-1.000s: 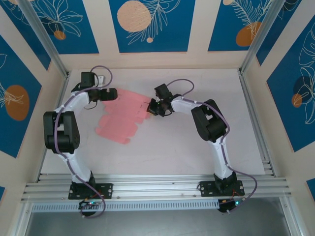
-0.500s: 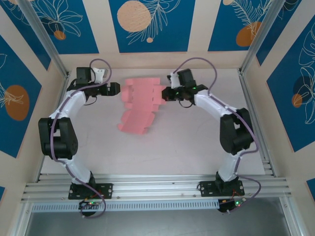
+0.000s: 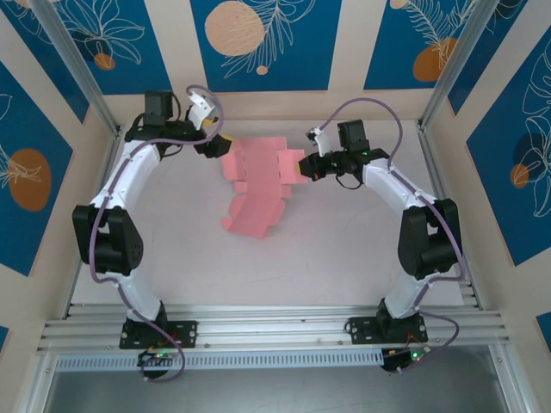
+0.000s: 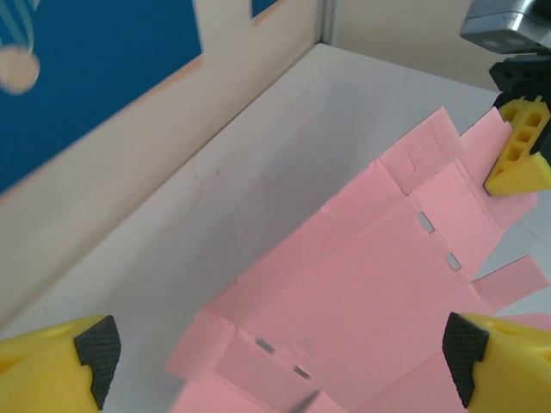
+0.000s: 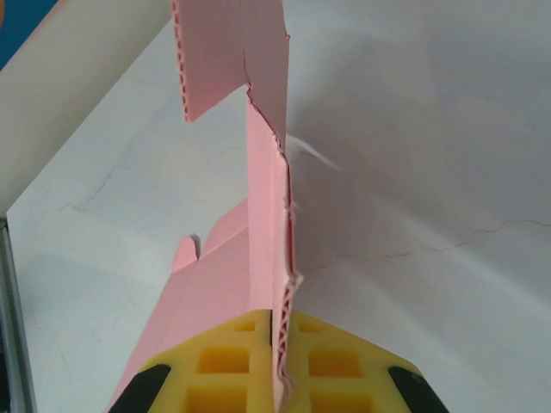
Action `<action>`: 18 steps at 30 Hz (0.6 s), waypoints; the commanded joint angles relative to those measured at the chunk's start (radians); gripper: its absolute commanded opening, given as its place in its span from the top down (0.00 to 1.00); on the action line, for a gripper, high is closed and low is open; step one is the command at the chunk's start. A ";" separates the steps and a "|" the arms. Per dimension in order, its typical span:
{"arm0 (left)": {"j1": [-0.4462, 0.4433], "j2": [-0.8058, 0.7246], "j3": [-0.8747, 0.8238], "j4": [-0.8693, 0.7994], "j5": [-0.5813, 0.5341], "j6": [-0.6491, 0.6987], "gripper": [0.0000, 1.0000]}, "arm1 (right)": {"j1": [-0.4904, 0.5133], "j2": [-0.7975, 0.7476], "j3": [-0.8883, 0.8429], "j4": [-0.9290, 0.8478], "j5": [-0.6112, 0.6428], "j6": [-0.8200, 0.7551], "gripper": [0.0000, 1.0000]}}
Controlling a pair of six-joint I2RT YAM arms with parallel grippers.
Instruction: Fold the paper box
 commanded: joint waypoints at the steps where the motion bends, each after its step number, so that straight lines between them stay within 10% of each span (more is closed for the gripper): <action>1: -0.014 0.084 0.093 -0.146 0.073 0.201 0.06 | 0.005 -0.077 -0.001 -0.035 -0.094 -0.078 1.00; 18: -0.068 0.277 0.405 -0.515 0.070 0.523 0.16 | 0.039 -0.149 -0.003 -0.089 -0.177 -0.144 1.00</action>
